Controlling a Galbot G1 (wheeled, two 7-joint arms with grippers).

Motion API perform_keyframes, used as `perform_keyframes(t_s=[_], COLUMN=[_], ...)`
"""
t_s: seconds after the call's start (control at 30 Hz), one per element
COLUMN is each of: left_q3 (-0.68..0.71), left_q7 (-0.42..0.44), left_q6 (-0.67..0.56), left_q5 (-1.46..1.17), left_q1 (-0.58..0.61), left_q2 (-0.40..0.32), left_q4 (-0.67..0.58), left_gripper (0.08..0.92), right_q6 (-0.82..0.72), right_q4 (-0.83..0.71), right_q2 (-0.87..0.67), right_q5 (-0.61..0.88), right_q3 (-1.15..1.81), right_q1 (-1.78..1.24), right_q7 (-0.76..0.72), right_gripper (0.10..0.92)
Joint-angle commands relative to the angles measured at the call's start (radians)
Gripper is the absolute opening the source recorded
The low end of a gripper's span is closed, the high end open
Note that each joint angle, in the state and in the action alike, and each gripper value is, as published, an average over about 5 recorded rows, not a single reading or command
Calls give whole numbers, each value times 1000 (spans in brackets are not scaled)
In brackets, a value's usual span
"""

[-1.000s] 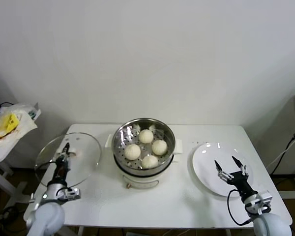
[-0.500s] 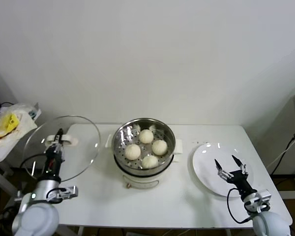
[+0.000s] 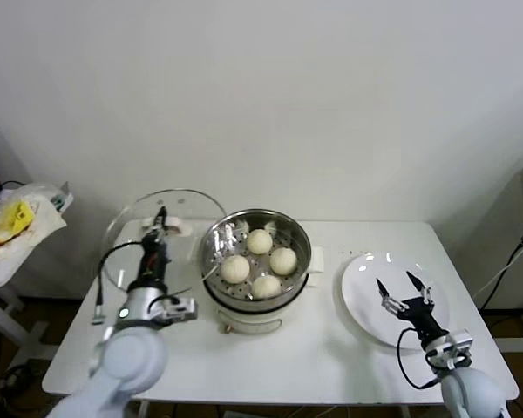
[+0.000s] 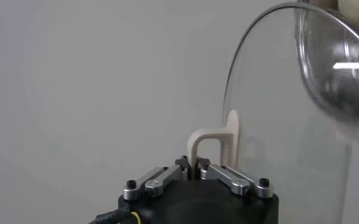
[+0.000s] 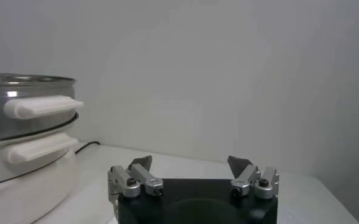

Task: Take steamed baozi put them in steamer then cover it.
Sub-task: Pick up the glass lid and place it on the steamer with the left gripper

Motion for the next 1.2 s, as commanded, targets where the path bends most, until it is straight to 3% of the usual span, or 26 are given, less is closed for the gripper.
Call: perform_keyframes(t_s=[0.03, 0.17, 0.3, 0.63, 1.2], left_q3=[321, 326, 334, 326, 306], left_q7=[149, 123, 96, 149, 153], left_q6=[123, 123, 123, 86, 80], left_q5=[164, 186, 198, 263, 274], left_q1=[-293, -281, -268, -254, -237], left_q2=[-303, -393, -435, -441, -403], left_q4=[188, 264, 310, 352, 374], left_gripper=[149, 149, 149, 149, 149], right_q6=[9, 19, 28, 36, 37], right_q4=[-26, -33, -35, -37, -35], right_q2=[3, -1, -6, -7, 0], right_q5=[-12, -11, -10, -13, -29], right_q3=[13, 33, 53, 70, 63], right_q1=[14, 2, -12, -21, -13], right_q7=[-3, -9, -18, -26, -28], right_gripper=[823, 823, 823, 823, 823])
